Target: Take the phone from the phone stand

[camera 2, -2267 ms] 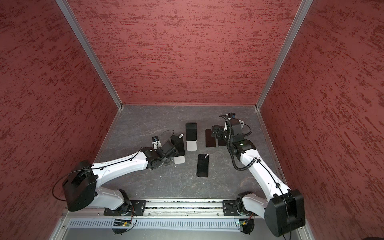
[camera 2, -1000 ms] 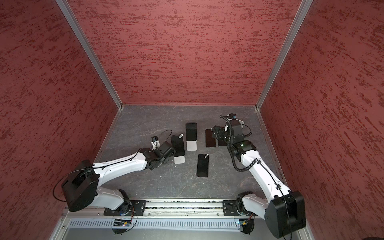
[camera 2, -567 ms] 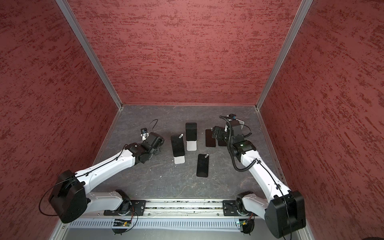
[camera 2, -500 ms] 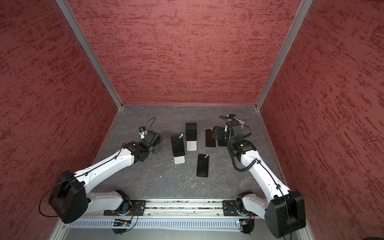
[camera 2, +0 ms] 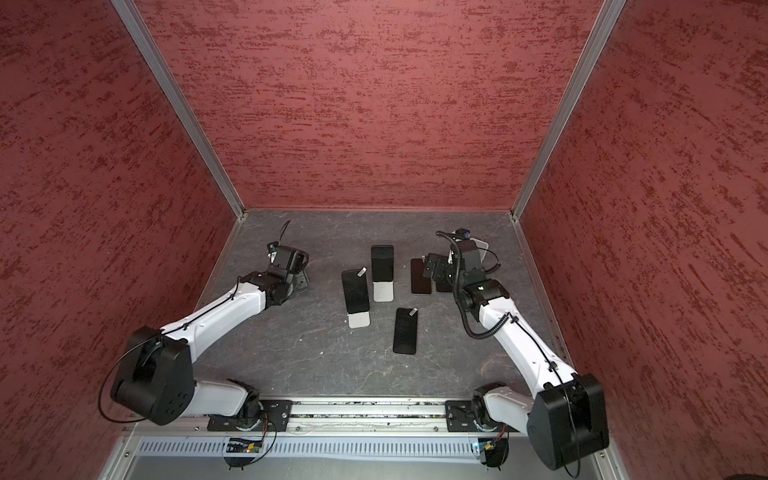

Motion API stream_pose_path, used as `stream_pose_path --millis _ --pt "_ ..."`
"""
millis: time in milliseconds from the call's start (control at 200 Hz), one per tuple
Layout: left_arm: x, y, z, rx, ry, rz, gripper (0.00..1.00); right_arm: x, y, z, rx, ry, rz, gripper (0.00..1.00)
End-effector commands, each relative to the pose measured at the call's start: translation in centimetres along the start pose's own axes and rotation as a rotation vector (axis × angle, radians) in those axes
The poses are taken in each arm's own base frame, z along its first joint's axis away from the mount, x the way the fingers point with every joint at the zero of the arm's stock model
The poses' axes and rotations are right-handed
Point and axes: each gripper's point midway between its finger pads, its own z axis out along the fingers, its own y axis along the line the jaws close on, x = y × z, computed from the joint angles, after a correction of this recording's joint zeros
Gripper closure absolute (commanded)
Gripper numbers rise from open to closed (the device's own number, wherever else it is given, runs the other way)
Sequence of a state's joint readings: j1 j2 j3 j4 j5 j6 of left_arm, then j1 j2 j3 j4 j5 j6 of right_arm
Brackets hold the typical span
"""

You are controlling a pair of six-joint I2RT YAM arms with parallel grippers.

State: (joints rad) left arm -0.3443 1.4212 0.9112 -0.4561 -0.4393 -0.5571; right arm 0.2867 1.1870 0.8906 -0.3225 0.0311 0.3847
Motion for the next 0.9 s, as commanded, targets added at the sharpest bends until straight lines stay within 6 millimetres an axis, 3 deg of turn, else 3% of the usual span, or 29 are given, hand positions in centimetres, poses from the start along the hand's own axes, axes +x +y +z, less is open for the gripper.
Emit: stream_pose_path --millis 0,491,897 --pt "-2.4 -1.6 0.4 0.047 -0.046 -0.018 0.46 -0.5 -0.1 0.0 0.026 -0.012 -0.023 0.01" --pt "-2.3 -5.1 4.1 0.047 -0.002 0.037 0.46 0.0 -0.6 0.3 0.053 0.009 -0.067 0.01" --pt "0.4 -5.7 6.1 0.008 0.060 0.073 0.45 0.3 -0.9 0.7 0.064 0.024 -0.085 0.01"
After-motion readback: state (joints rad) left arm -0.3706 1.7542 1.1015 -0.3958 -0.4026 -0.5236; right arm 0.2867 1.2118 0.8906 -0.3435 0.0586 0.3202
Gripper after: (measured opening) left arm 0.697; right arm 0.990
